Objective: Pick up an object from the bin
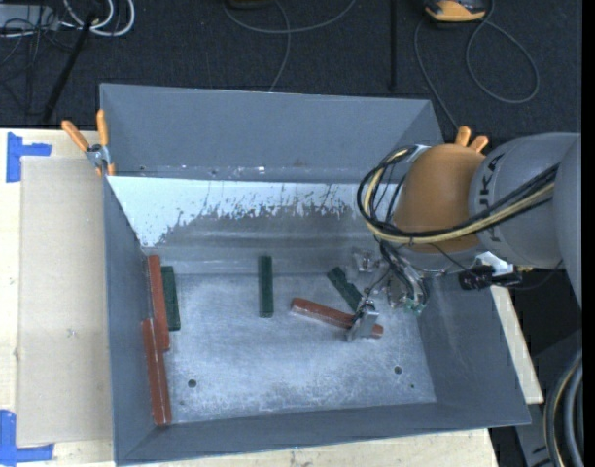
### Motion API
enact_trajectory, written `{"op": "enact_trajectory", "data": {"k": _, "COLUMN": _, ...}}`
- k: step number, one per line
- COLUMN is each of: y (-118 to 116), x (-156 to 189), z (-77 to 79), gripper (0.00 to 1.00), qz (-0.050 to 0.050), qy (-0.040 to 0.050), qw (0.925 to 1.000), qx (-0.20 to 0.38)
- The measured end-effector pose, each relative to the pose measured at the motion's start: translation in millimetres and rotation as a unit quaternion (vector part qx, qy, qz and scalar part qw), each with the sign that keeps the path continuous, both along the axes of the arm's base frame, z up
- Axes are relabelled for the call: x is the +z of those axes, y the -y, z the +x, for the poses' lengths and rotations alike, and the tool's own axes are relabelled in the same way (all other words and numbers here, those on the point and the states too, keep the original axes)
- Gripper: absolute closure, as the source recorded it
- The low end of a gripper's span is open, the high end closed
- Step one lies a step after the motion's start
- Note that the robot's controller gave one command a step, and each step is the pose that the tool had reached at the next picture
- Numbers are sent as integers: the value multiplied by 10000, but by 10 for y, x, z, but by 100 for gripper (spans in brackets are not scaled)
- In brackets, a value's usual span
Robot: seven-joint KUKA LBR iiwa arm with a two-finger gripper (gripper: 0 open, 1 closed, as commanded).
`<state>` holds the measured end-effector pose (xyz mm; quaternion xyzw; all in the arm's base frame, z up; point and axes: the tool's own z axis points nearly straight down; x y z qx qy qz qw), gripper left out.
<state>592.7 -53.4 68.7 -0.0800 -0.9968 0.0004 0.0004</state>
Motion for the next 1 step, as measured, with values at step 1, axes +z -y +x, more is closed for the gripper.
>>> {"op": "enact_trajectory", "data": {"k": 1, "y": -21, "x": 38, "z": 19, "gripper": 100, "qz": 6, "qy": 18, "qw": 10000, "qx": 12}}
